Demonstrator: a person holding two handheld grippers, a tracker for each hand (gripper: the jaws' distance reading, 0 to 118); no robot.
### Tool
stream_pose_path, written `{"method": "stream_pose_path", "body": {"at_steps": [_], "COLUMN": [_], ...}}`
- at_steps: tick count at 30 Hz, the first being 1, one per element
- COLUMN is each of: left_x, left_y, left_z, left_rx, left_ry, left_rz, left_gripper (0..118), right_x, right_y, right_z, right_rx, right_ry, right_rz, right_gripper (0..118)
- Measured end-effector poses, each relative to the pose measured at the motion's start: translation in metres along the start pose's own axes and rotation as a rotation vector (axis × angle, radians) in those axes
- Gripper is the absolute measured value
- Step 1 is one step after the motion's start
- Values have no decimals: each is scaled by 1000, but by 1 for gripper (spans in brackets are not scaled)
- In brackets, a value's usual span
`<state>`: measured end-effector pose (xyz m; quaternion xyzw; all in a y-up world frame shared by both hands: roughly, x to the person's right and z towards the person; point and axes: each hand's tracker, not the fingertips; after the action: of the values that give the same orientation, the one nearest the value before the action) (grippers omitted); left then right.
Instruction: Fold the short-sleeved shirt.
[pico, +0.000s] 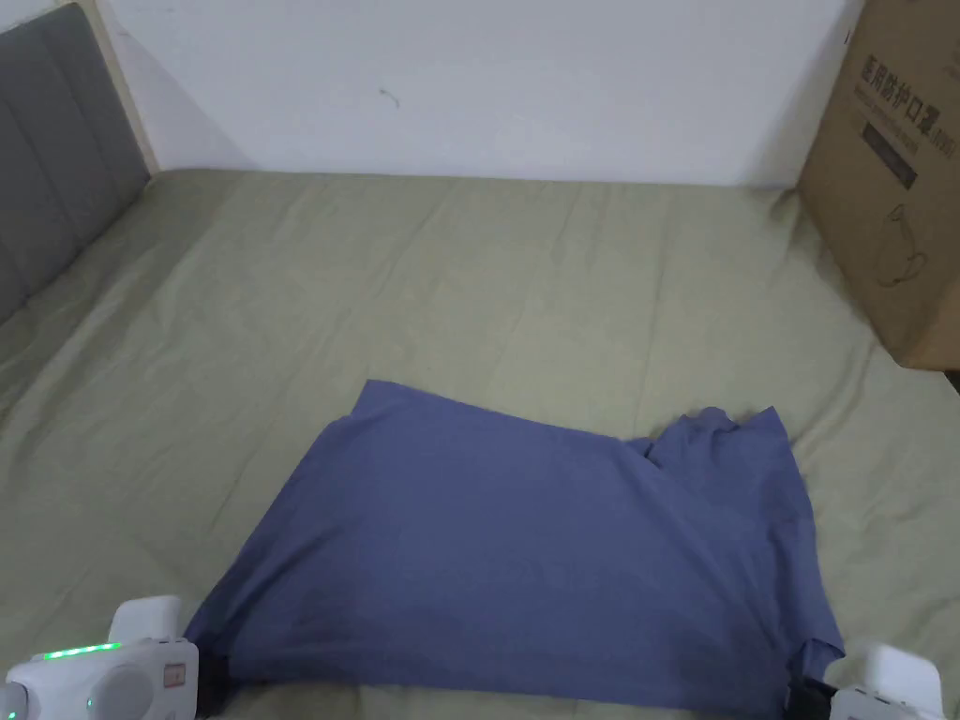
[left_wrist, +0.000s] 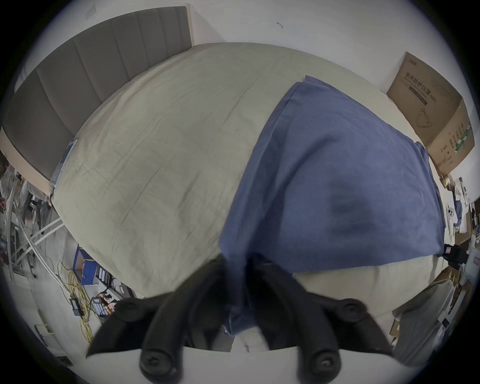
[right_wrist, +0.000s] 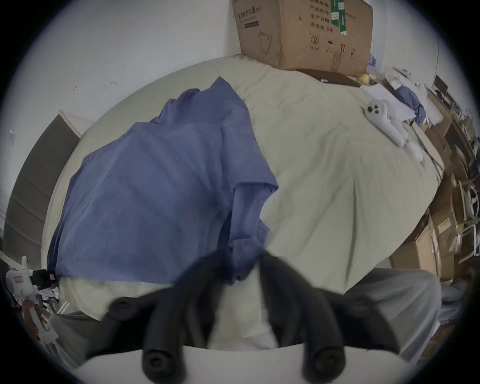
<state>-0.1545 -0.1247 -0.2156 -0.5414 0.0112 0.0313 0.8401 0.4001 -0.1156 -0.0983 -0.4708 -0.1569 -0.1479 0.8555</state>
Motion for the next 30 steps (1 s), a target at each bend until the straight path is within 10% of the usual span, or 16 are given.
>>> {"method": "stream_pose_path", "body": {"at_steps": [2, 16, 18, 20, 21, 30], "left_x": [5, 96, 105, 113, 116, 138], "left_y": [10, 68, 66, 67, 69, 107], "left_z": [17, 164, 171, 175, 175, 147], "left_rx": [53, 794, 868, 905, 889, 783], "left_ry": [-41, -147, -162, -204, -227, -273], "left_rz": [12, -119, -129, -144, -145, -161], "left_gripper": [72, 78, 68, 8, 0, 0], "right_x": [-6, -76, -81, -86, -87, -88], "right_y": [16, 89, 87, 87, 87, 101], "right_z": [18, 153, 162, 167, 168, 152], "right_rx": [79, 715, 774, 797, 805, 817], "right_ry": [40, 27, 10, 0, 0, 0], "right_rz": [19, 189, 196, 209, 209, 212], "right_gripper": [104, 103, 84, 24, 0, 0]}}
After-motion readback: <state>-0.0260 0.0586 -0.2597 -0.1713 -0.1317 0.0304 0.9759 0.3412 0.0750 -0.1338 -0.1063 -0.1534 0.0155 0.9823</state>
